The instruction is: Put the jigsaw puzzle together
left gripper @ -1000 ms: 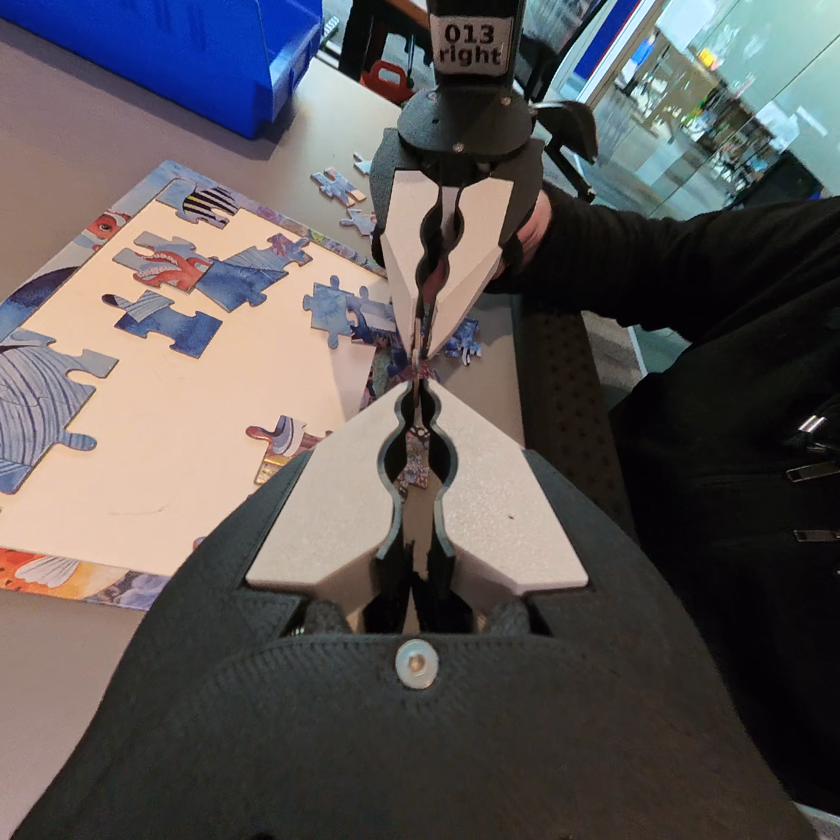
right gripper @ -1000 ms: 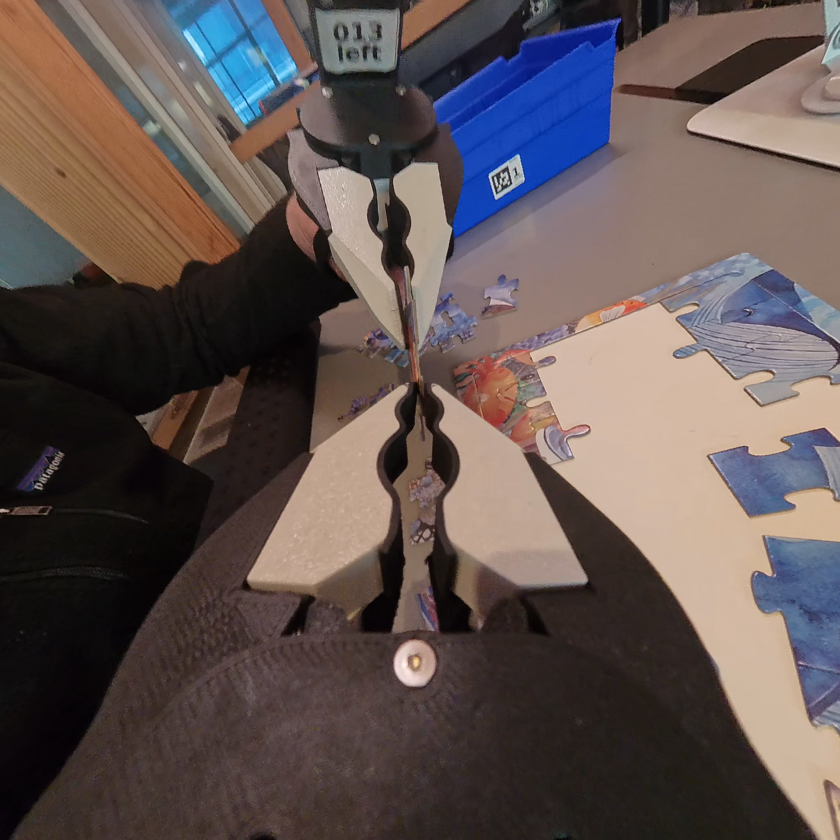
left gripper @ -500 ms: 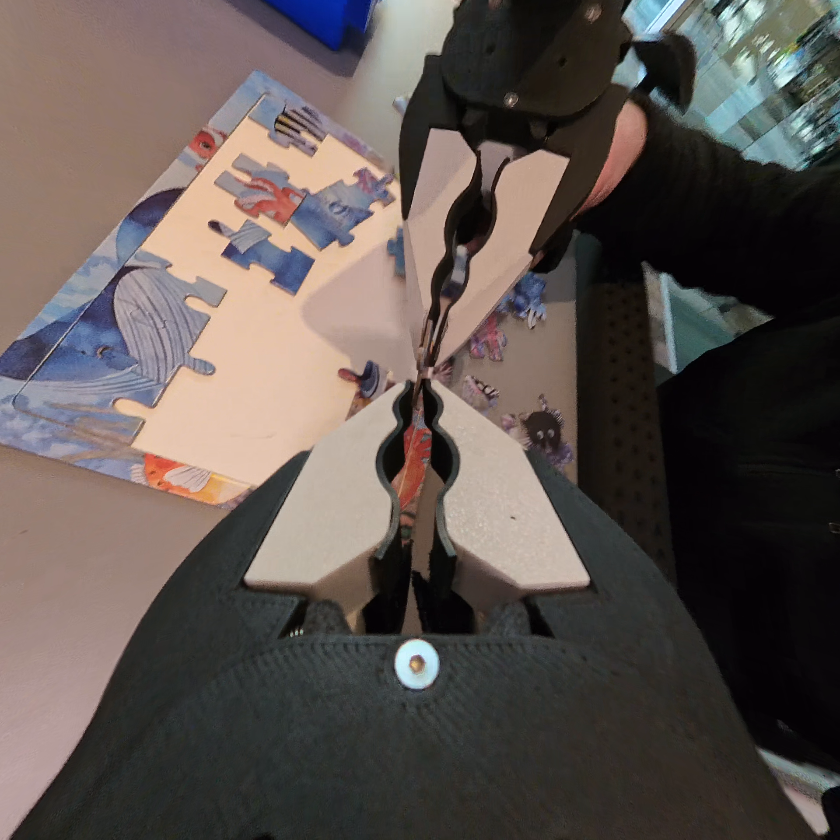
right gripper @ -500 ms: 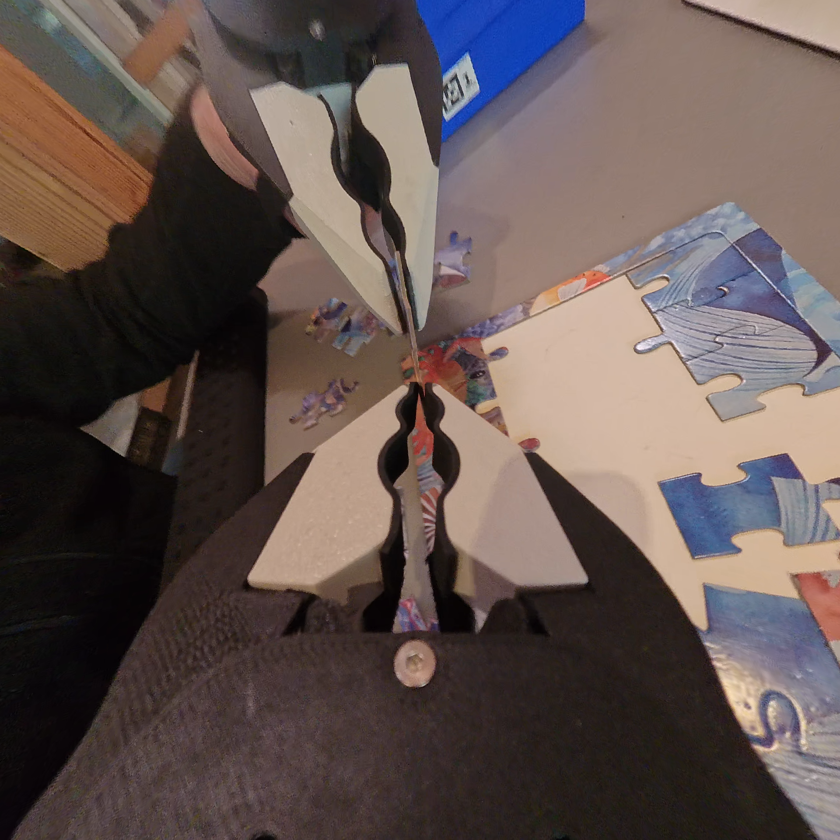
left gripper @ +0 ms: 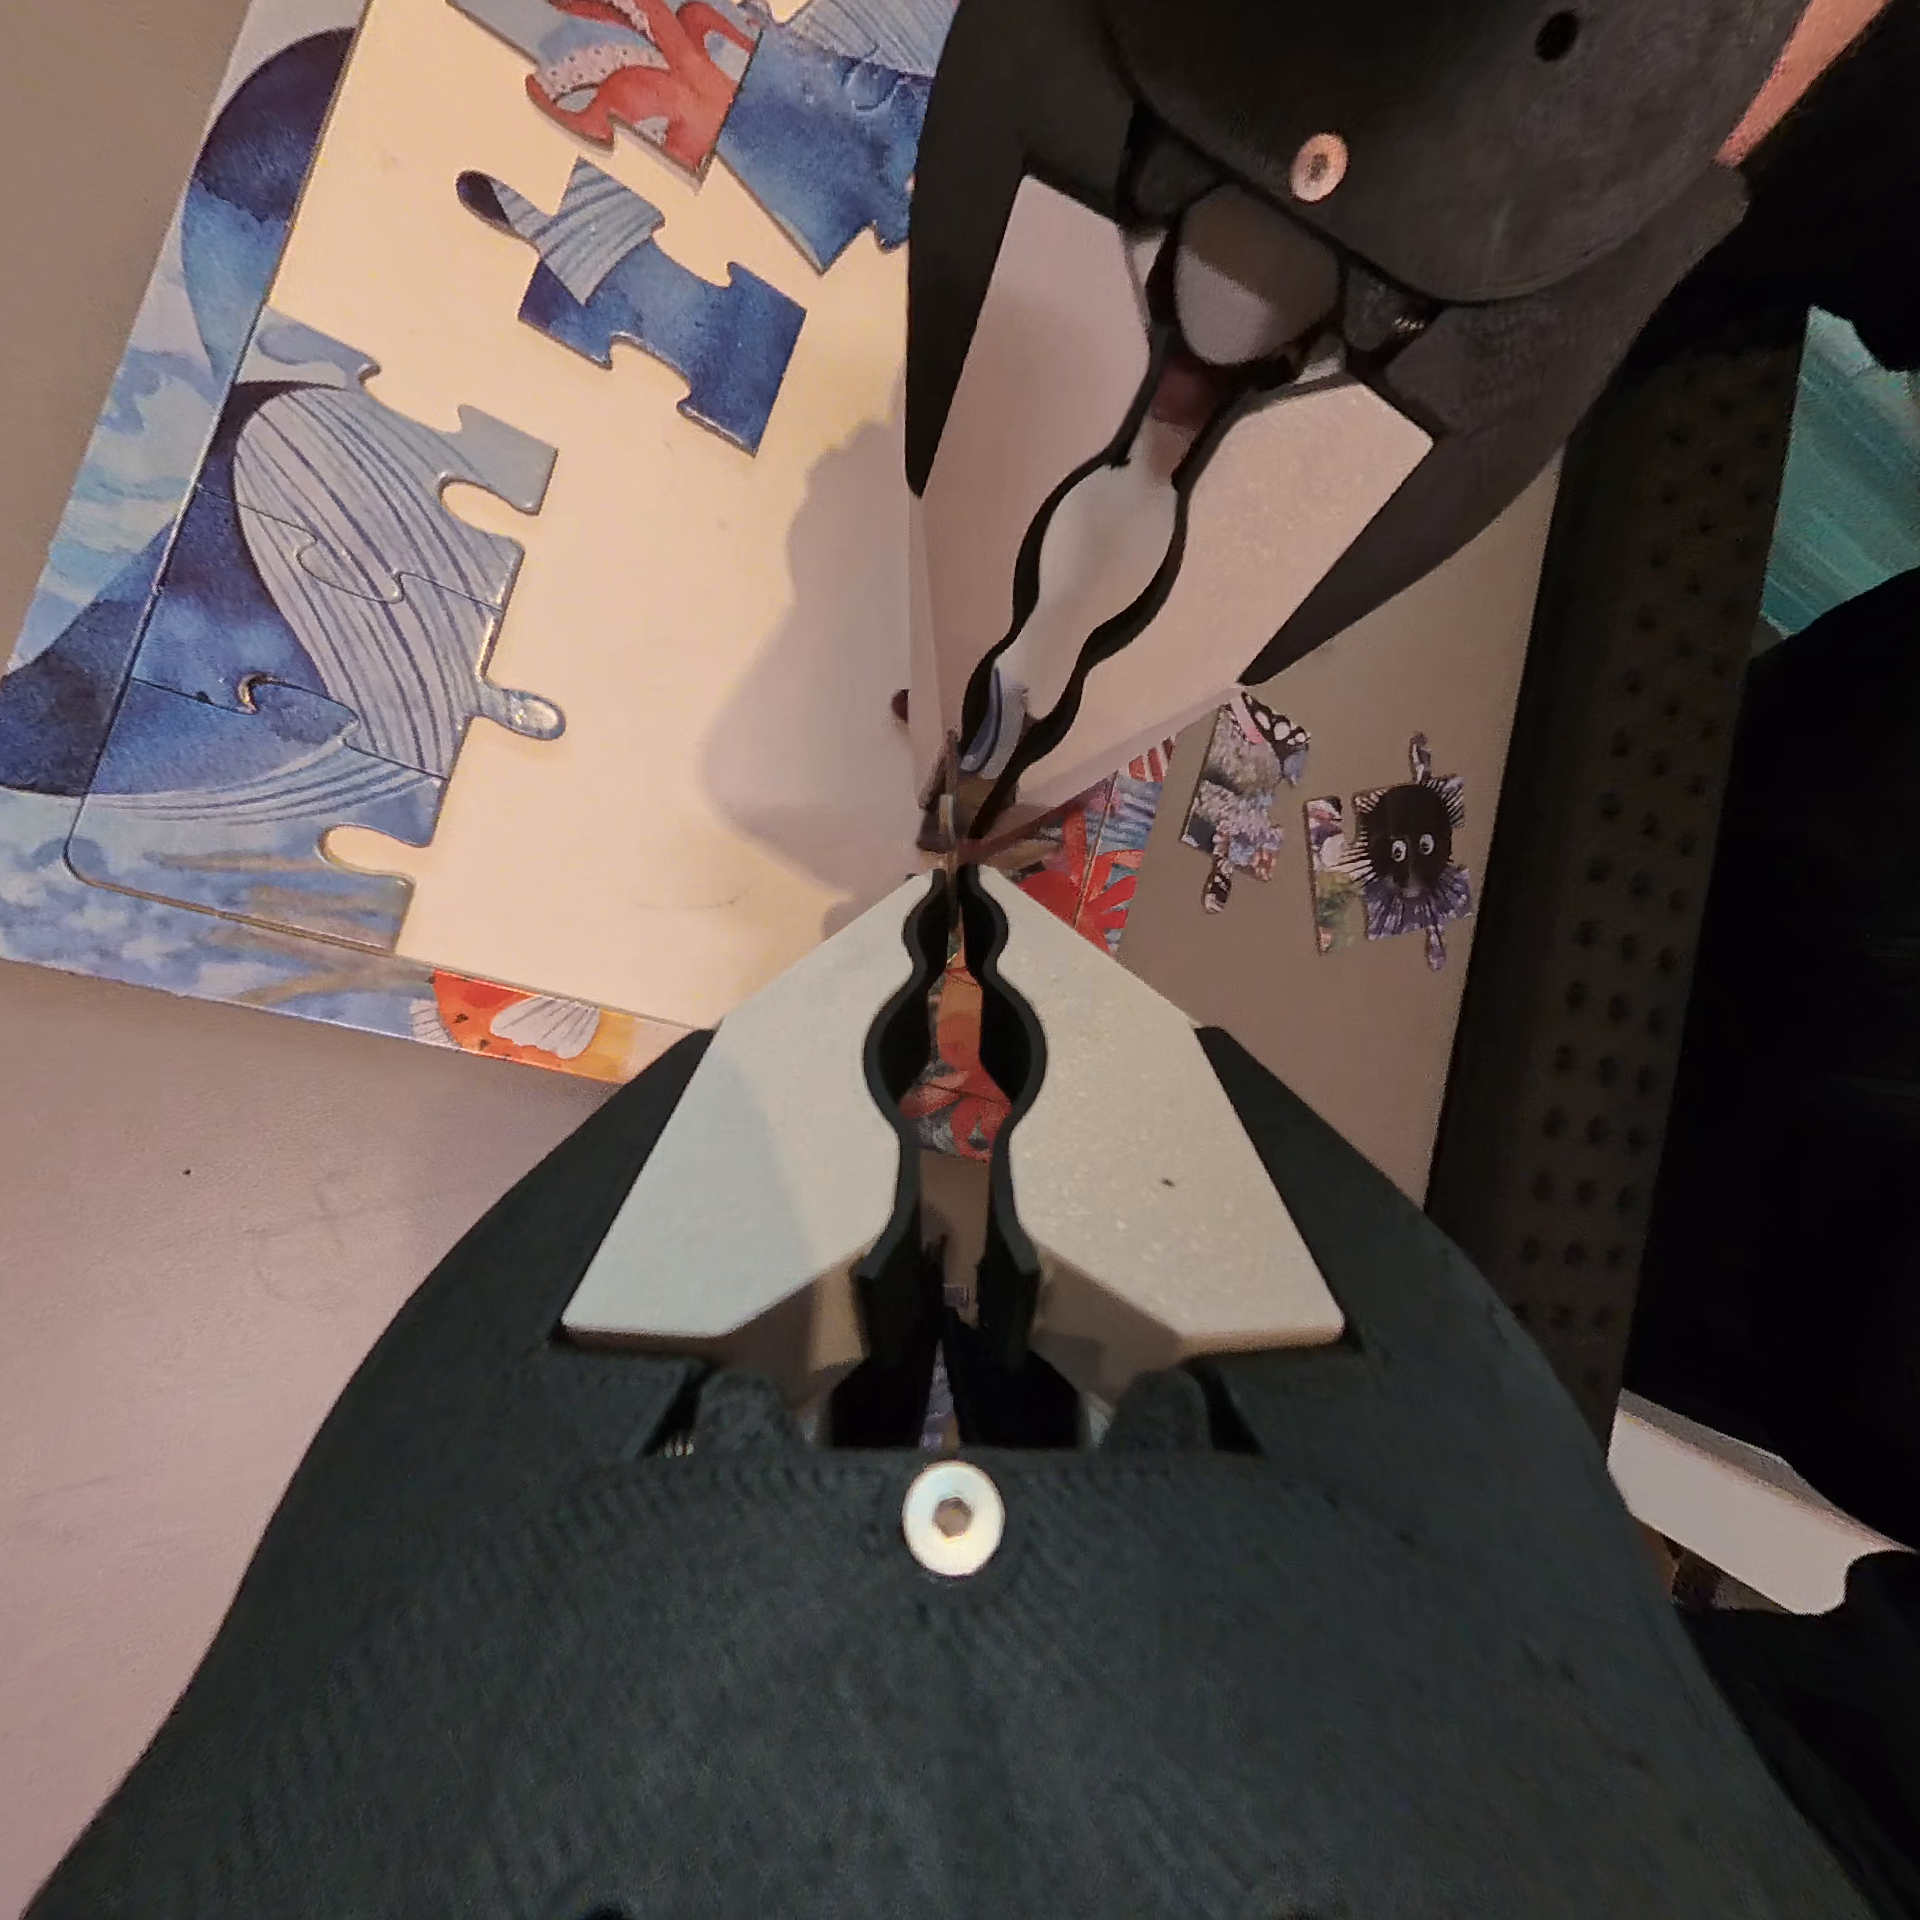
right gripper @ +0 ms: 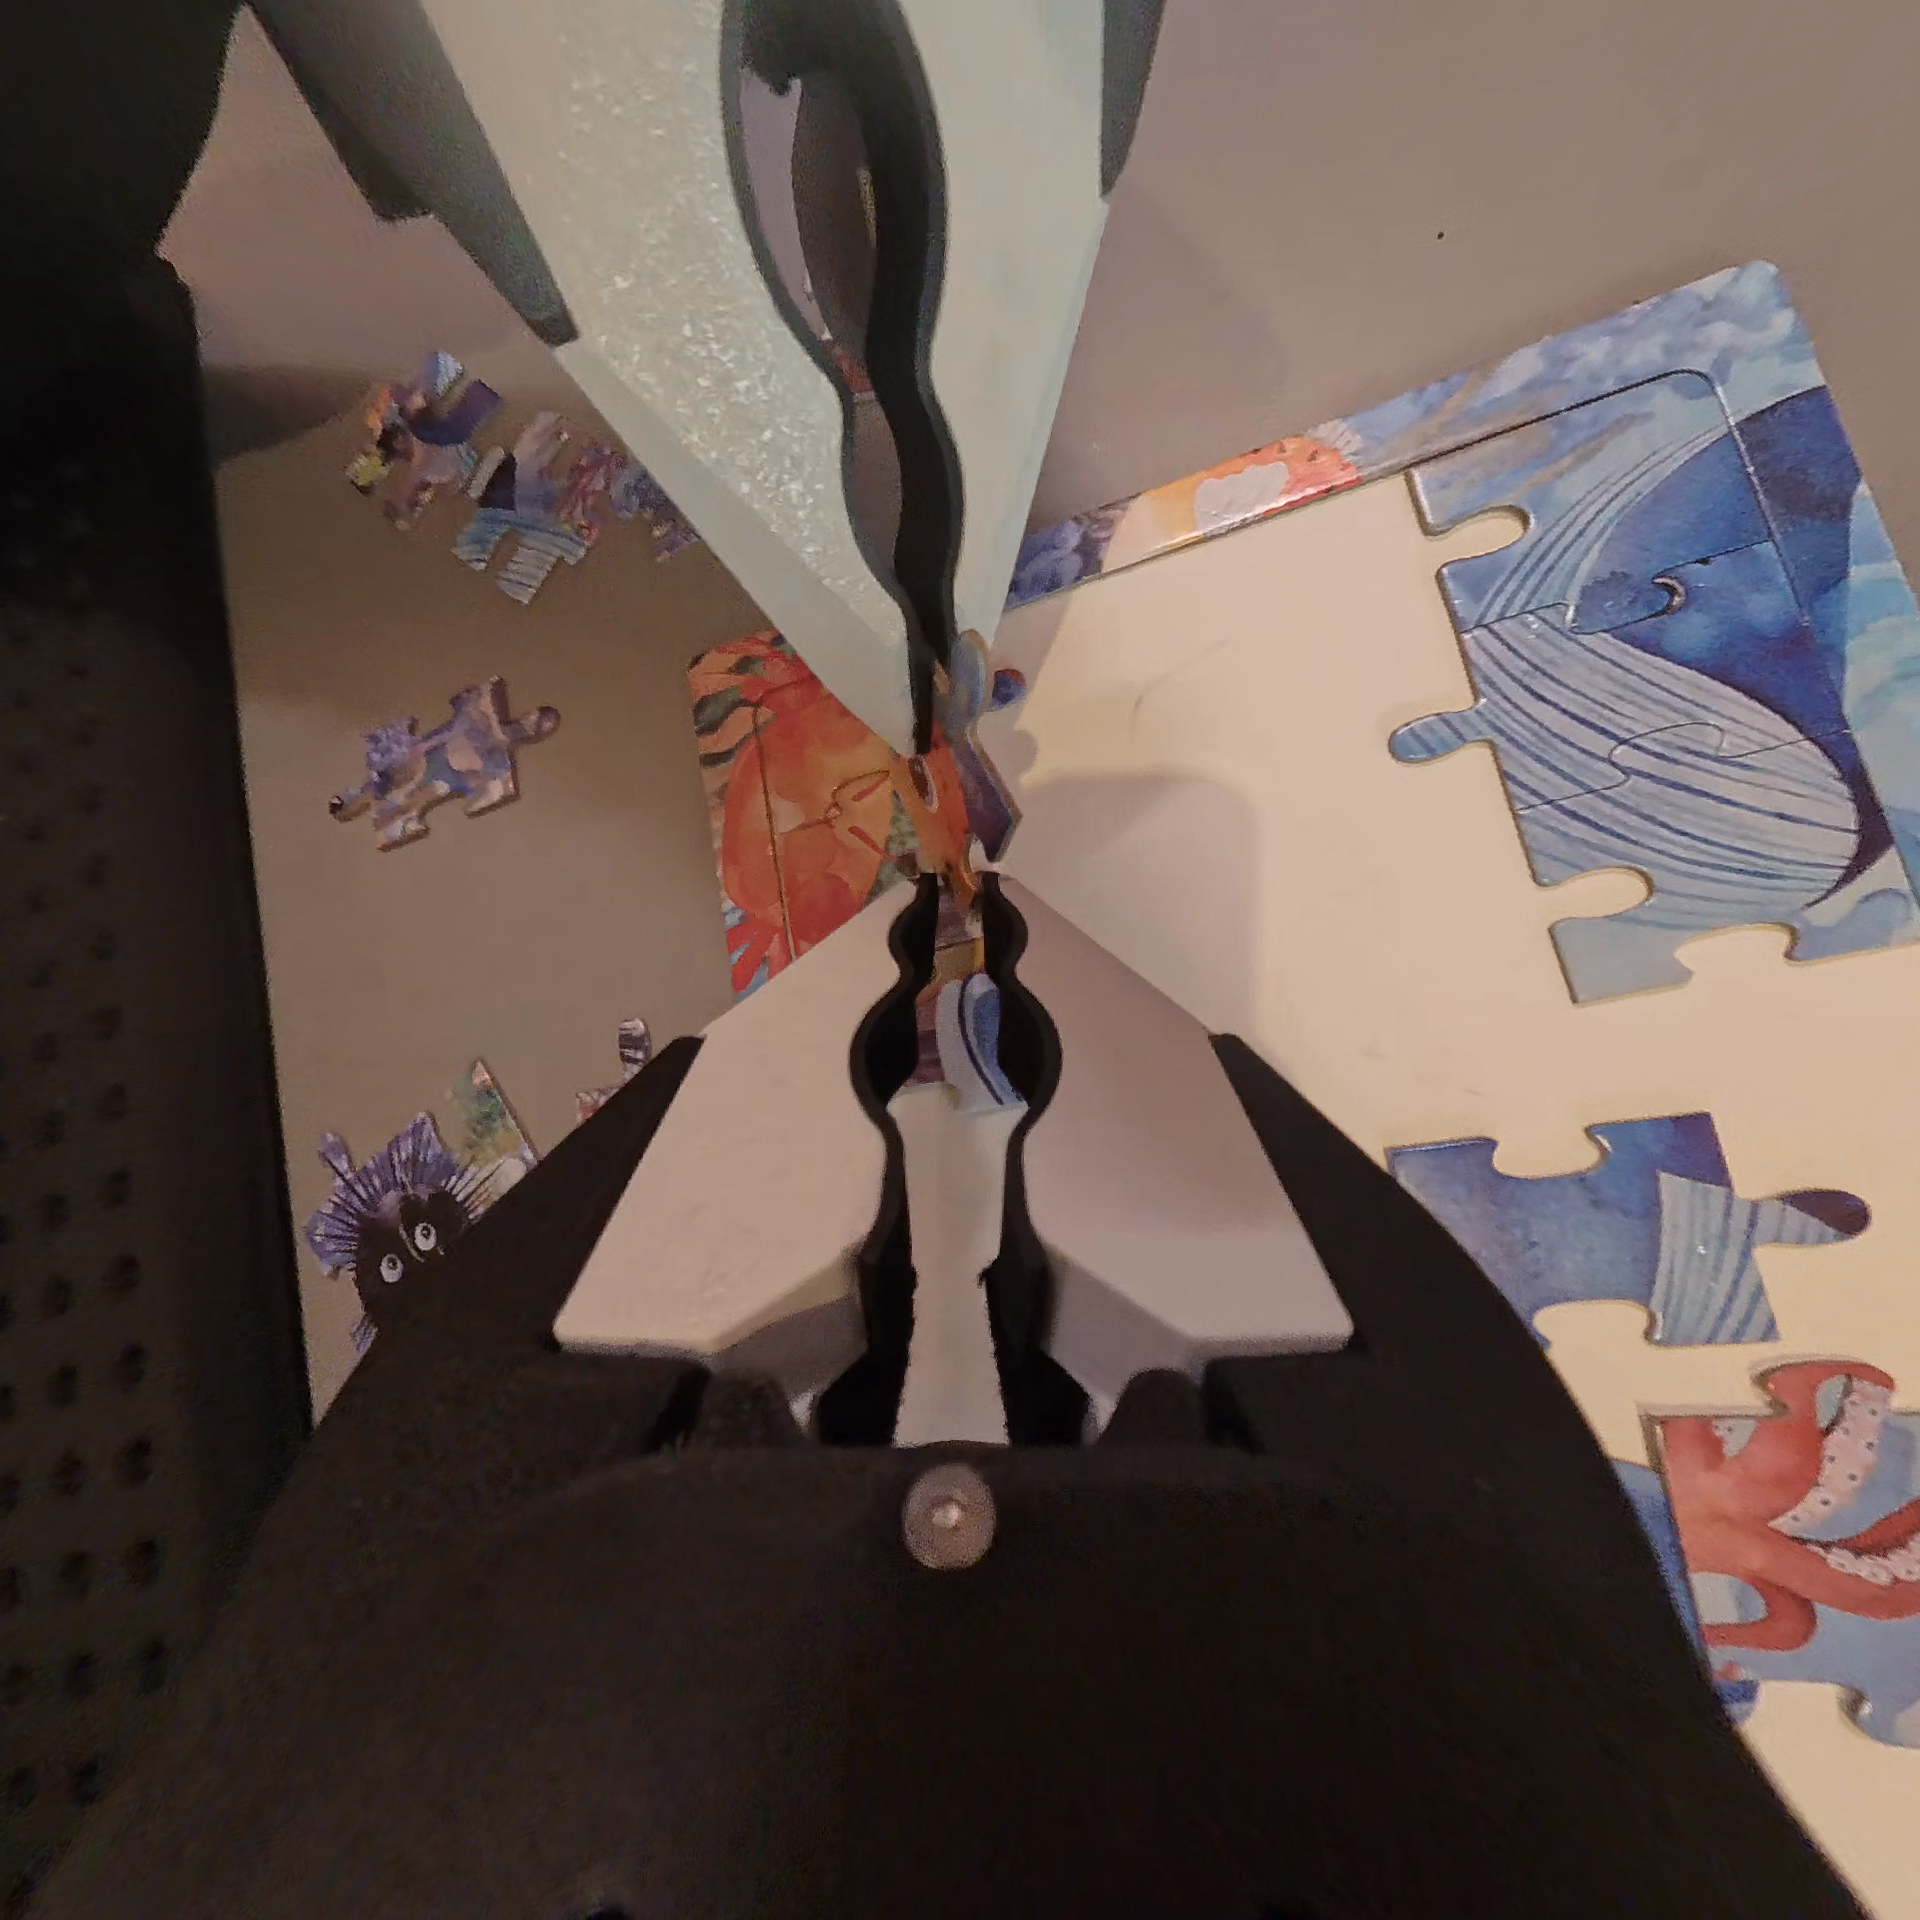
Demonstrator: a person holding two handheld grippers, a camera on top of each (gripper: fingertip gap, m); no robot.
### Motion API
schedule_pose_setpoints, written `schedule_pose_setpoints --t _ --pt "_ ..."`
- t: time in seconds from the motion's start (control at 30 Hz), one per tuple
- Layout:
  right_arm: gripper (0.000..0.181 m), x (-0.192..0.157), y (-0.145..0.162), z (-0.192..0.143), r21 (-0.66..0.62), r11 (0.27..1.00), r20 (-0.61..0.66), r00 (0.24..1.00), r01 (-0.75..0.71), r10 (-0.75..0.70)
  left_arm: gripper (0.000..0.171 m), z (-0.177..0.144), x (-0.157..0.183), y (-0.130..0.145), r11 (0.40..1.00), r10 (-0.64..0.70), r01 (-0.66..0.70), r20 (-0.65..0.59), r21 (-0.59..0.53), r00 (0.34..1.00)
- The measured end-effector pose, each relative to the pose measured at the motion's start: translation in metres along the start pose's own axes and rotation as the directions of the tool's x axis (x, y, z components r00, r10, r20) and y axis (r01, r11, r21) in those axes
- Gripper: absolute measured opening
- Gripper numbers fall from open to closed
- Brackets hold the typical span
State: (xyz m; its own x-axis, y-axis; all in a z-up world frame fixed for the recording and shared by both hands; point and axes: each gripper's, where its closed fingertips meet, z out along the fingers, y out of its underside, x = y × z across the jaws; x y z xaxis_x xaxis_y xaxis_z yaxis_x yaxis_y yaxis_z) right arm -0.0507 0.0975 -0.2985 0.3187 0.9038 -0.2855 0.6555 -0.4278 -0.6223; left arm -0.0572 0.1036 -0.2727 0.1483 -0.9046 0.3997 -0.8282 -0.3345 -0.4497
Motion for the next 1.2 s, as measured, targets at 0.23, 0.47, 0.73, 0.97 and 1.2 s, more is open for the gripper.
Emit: schedule_pose_setpoints --t 0.23,0.47,0.73,0.97,1.2 --pt "0.006 0.008 0.007 -0.003 -0.036 0.998 -0.073 0.996 0.057 -0.06 0.001 0.002 -0.004 -0.004 0.999 -0.002 0.001 -0.023 -0.037 1.0" --pt "0.003 0.009 0.01 -0.001 -0.061 0.993 -0.104 0.989 0.102 -0.108 0.005 0.007 -0.017 -0.005 0.998 -0.018 0.016 -0.018 -0.064 1.0" --pt "0.003 0.01 0.009 -0.001 -0.047 0.992 -0.1 0.988 0.117 -0.122 0.007 0.01 -0.022 -0.006 0.999 -0.015 0.013 -0.029 -0.049 0.999" --pt "0.002 0.01 0.01 0.0 -0.048 0.991 -0.1 0.987 0.125 -0.129 0.008 0.012 -0.024 -0.008 0.999 -0.014 0.013 -0.044 -0.034 0.999" --pt "0.0 0.008 0.01 -0.001 -0.033 0.993 -0.072 0.991 0.114 -0.117 0.007 0.014 -0.023 -0.009 1.0 -0.021 0.02 -0.08 -0.012 0.997"
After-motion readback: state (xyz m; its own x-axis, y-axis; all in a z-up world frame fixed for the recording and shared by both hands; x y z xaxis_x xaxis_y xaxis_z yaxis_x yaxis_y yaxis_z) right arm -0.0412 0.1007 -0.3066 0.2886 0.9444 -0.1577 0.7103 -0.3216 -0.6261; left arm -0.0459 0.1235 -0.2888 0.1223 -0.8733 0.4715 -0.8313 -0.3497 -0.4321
